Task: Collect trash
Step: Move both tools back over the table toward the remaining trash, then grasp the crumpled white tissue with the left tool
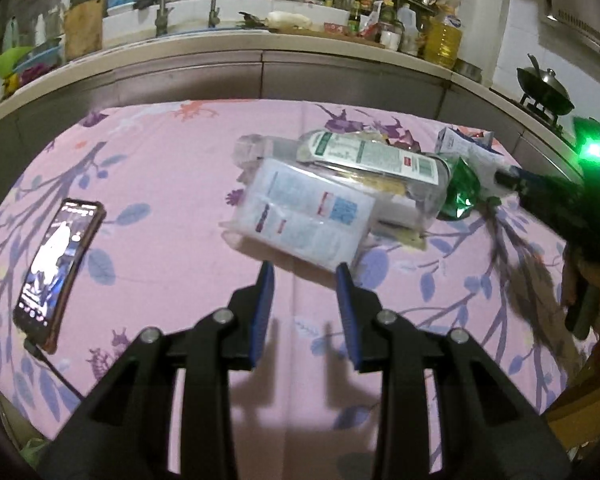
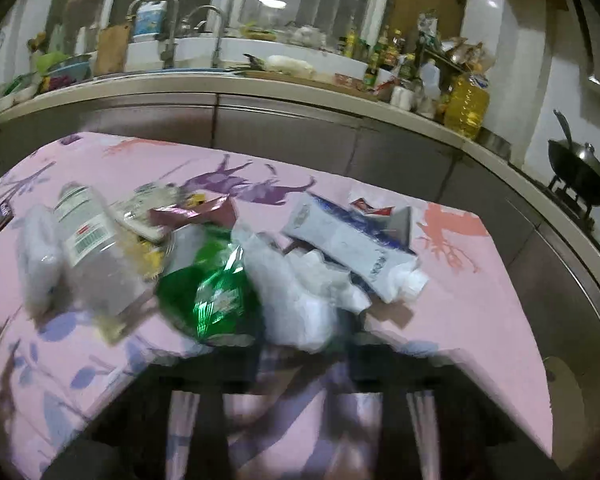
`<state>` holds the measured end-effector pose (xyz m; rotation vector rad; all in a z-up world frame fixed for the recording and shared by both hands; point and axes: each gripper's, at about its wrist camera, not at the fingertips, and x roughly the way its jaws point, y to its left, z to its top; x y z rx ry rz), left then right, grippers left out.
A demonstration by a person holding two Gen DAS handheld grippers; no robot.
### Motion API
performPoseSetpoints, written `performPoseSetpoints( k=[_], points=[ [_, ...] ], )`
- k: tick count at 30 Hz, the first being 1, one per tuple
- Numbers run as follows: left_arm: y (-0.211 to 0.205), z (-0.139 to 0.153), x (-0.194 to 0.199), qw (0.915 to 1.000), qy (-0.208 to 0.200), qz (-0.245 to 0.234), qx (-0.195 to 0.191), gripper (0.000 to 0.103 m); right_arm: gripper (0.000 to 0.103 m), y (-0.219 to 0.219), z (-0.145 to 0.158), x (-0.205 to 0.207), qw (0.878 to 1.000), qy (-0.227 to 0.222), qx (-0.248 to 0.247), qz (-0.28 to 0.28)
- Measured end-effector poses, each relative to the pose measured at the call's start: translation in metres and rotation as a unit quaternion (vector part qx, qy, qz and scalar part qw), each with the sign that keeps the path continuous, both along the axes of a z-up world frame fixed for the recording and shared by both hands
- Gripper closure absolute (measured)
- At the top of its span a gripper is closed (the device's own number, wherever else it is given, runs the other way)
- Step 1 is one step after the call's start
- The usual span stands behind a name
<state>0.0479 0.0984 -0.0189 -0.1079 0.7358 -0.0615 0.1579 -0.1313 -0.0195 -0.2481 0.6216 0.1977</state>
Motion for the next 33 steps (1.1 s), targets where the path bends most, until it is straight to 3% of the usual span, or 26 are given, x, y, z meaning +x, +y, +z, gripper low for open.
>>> performPoseSetpoints(
  k=[3, 6, 11, 13, 16, 19, 25, 31, 33],
  points=[
    [-0.006, -0.001, 0.000, 0.9999, 0.001, -0.012, -0.005, 0.073, 0.103, -0.035, 0.014, -0.001, 0.995, 0.013, 0.095, -0.018],
    [-0.016, -0.002, 0.003, 0.9995, 0.004, -0.030, -0.005, 0.073, 0.103, -0.067, 0.029, -0.034, 0.986, 0.011, 0.166, -0.012],
    [-0.037, -0.005, 0.012, 0.9985, 0.012, -0.053, -0.002, 0.069, 0.103, -0.090, 0.021, -0.079, 0.972, 0.048, 0.231, 0.007],
    [-0.044, -0.006, 0.014, 0.9981, 0.015, -0.058, -0.008, 0.060, 0.103, -0.093, 0.011, -0.092, 0.970, 0.059, 0.237, 0.005],
    [-0.056, -0.004, 0.014, 0.9971, 0.016, -0.073, -0.013, 0.054, 0.103, -0.076, -0.006, -0.101, 0.975, 0.089, 0.200, 0.024],
    [-0.065, -0.003, 0.014, 0.9950, 0.030, -0.088, -0.037, 0.035, 0.103, -0.065, -0.030, -0.099, 0.964, 0.141, 0.224, 0.036],
    [-0.081, -0.003, 0.014, 0.9874, 0.053, -0.128, -0.077, 0.034, 0.103, -0.049, -0.054, -0.092, 0.922, 0.237, 0.294, 0.079],
    [-0.102, -0.008, 0.023, 0.9798, 0.071, -0.159, -0.098, 0.034, 0.103, -0.056, -0.043, -0.106, 0.911, 0.232, 0.323, 0.107],
    [-0.109, -0.009, 0.025, 0.9777, 0.075, -0.169, -0.100, 0.034, 0.103, -0.063, -0.039, -0.110, 0.914, 0.221, 0.324, 0.102]
  ],
)
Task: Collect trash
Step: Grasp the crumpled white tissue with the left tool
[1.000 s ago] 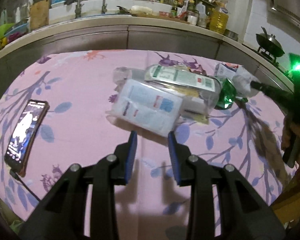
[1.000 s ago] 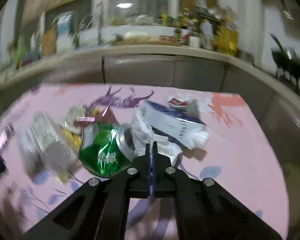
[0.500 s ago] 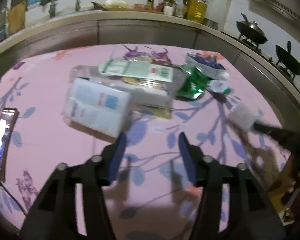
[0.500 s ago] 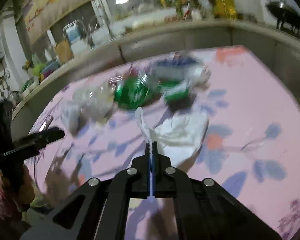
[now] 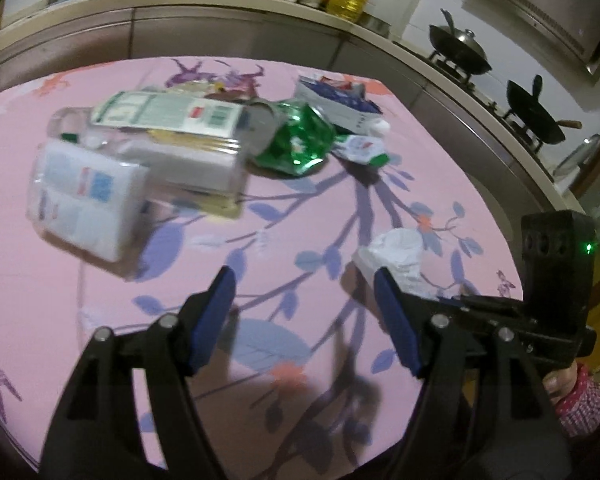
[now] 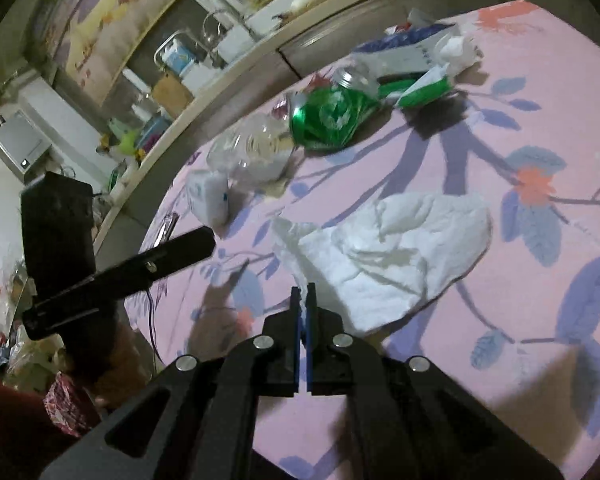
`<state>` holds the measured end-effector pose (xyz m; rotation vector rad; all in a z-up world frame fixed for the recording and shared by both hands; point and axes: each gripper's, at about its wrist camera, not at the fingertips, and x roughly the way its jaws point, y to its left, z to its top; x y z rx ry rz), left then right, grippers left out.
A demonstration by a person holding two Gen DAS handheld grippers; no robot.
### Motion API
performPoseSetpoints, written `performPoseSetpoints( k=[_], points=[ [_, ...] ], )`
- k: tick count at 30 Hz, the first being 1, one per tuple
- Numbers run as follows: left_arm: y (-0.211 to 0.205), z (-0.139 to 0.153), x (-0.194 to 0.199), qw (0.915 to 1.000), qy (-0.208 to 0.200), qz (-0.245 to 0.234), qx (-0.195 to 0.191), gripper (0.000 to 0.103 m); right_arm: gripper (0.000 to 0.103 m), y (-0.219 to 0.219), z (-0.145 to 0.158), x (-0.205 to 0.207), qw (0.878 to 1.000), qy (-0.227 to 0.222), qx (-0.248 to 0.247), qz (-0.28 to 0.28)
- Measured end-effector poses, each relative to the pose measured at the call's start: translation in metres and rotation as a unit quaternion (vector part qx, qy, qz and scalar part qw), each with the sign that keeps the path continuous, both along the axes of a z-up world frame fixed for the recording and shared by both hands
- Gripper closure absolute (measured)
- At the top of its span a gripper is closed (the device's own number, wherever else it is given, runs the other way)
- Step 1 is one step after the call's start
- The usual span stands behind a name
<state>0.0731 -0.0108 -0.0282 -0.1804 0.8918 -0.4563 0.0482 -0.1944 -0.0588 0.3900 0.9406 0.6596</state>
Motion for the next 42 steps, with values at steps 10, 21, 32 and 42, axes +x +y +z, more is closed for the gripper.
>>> performPoseSetpoints(
  k=[10, 21, 32, 42],
  points=[
    [-0.029, -0.020, 0.018, 0.9842, 0.107, -0.076, -0.119, 0.034, 0.103, -0.001, -0.002, -0.017, 0.997, -0.052, -0.050, 0.012],
    [-0.061, -0.035, 0.046, 0.9786, 0.135, -0.081, -0.132, 0.102, 0.103, -0.012, 0.008, -0.032, 0.989, -0.131, -0.063, -0.011],
    [0.000, -0.018, 0.032, 0.9958, 0.068, -0.002, -0.061, 0.102, 0.082, -0.059, 0.018, 0.037, 0.987, -0.027, 0.151, -0.054],
    [-0.003, -0.030, 0.024, 0.9971, 0.070, -0.016, -0.023, 0.095, 0.013, -0.059, 0.024, 0.066, 0.984, 0.002, 0.158, -0.084]
  ],
)
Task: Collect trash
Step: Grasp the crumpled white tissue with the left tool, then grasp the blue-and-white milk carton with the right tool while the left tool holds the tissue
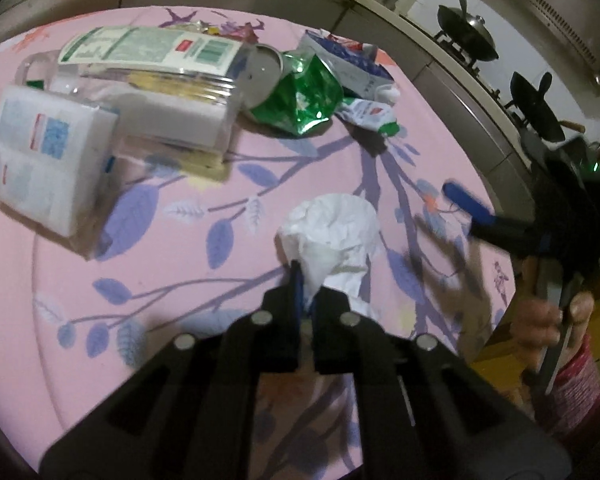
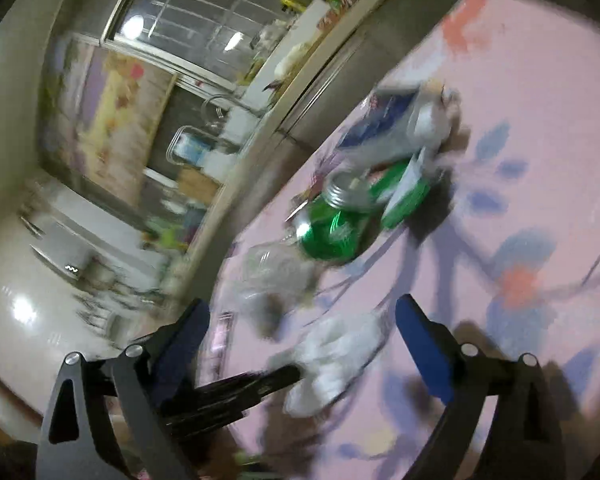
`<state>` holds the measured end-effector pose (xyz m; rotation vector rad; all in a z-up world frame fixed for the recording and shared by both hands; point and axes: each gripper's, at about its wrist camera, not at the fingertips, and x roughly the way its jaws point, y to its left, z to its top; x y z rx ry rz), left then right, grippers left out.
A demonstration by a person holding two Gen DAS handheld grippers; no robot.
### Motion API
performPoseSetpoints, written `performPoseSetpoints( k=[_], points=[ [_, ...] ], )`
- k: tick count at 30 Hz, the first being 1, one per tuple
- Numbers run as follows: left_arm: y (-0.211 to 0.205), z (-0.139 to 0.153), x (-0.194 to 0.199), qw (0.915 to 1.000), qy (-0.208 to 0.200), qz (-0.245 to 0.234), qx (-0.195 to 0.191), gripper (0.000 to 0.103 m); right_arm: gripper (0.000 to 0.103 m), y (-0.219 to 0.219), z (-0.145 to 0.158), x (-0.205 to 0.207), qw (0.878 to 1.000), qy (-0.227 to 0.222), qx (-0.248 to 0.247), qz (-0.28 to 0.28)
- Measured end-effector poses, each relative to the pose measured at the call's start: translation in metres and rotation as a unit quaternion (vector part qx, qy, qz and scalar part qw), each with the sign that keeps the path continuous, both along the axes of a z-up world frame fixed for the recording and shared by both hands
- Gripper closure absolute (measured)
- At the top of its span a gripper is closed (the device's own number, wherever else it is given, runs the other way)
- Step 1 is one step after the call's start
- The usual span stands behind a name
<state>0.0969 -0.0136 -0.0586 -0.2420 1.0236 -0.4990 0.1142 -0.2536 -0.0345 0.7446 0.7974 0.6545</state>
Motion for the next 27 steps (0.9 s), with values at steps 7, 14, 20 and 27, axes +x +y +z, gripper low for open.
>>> performPoseSetpoints(
  k=[7, 14, 20, 27],
  points=[
    [0.005, 0.001, -0.001, 0.9998, -0.005, 0.019, -0.010, 0.048, 0.035, -0.029, 0.014, 0.064, 0.992, 0.000, -0.105, -0.074],
    [-0.007, -0.005, -0.004, 1.0000, 0.001, 0.004, 0.001, 0.045, 0.046, 0.003, -0.011, 0.126, 0.967, -0.030, -0.253, -0.018],
    [-0.018, -0.004, -0.001, 0.9998, -0.015, -0.003, 0.013, 0.036, 0.046, 0.017, -0.014, 0.147, 0.964, -0.041, -0.262, 0.010],
    [-0.032, -0.004, -0.002, 0.9990, -0.028, -0.019, 0.030, 0.099, 0.066, 0.026, -0.002, 0.138, 0.960, -0.060, -0.273, 0.024]
  ],
)
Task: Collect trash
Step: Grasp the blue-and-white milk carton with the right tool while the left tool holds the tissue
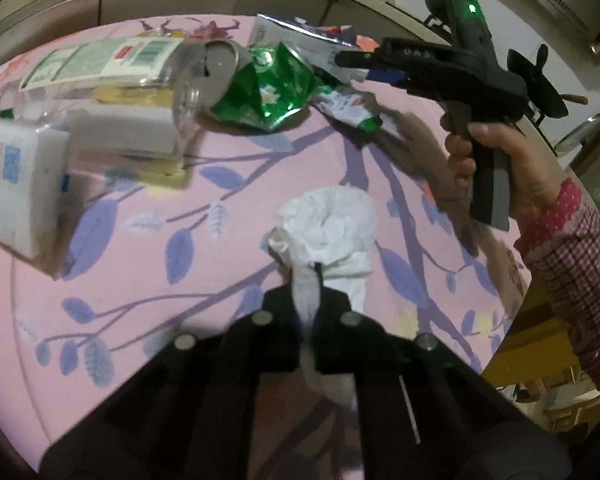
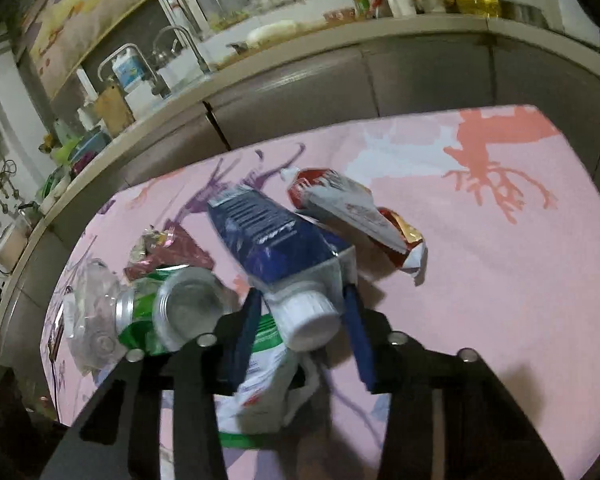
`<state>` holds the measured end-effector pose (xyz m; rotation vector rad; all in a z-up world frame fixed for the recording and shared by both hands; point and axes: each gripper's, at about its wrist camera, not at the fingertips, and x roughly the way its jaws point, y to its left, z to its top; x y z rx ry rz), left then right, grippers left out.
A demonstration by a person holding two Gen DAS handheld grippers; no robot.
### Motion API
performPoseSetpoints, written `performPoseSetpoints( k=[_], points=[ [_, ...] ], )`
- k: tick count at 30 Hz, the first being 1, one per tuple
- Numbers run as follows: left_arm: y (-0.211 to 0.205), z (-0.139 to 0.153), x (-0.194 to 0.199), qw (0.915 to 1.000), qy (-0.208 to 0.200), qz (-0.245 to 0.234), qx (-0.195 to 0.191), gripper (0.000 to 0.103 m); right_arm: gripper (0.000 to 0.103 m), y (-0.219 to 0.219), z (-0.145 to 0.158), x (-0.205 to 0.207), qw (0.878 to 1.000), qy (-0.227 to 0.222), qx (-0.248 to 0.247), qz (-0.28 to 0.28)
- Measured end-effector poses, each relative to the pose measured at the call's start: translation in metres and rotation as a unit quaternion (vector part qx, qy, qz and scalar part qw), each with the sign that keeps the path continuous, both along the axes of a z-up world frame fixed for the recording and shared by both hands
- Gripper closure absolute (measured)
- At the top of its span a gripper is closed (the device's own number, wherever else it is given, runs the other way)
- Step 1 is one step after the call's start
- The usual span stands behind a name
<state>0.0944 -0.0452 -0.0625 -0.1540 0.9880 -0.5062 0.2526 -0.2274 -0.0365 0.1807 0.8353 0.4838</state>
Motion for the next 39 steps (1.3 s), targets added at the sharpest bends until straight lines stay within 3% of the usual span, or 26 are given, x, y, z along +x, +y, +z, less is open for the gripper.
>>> performPoseSetpoints(
  k=[6, 10, 15, 21, 22, 23, 34, 36, 38, 39],
  points=[
    [0.004, 0.026, -0.006, 0.9992, -0.032, 0.000, -0.025, 0.100, 0.066, -0.025, 0.025, -0.046, 0.997, -0.030, 0.063, -0.029],
    [0.005, 0.042, -0.008, 0.9981, -0.041, -0.004, -0.045, 0.100, 0.066, -0.060, 0.030, -0.086, 0.989, -0.035, 0.128, -0.070],
    [-0.003, 0.052, -0.006, 0.9972, -0.048, -0.015, -0.054, 0.100, 0.067, -0.117, 0.018, -0.137, 0.966, -0.030, 0.212, -0.143],
    [-0.023, 0.052, -0.013, 0.9975, -0.053, -0.030, -0.035, 0.100, 0.075, -0.141, -0.002, -0.183, 0.953, -0.013, 0.239, -0.187],
    [-0.024, 0.050, -0.014, 0.9977, -0.053, -0.030, -0.029, 0.100, 0.081, -0.141, -0.006, -0.192, 0.952, -0.013, 0.242, -0.188],
    [-0.027, 0.049, -0.016, 0.9980, -0.053, -0.029, -0.019, 0.100, 0.081, -0.141, -0.008, -0.197, 0.951, -0.011, 0.247, -0.188],
    [-0.025, 0.035, -0.021, 0.9959, -0.046, 0.011, 0.076, 0.100, 0.081, -0.105, -0.027, -0.230, 0.974, 0.017, 0.143, -0.175],
    [-0.022, 0.033, -0.021, 0.9953, -0.044, 0.017, 0.085, 0.100, 0.076, -0.098, -0.034, -0.235, 0.977, 0.023, 0.124, -0.170],
    [-0.020, 0.031, -0.020, 0.9950, -0.040, 0.022, 0.089, 0.100, 0.062, -0.093, -0.038, -0.242, 0.980, 0.020, 0.109, -0.163],
    [-0.019, 0.030, -0.020, 0.9949, -0.038, 0.025, 0.091, 0.100, 0.059, -0.091, -0.038, -0.244, 0.982, 0.015, 0.097, -0.163]
  ],
)
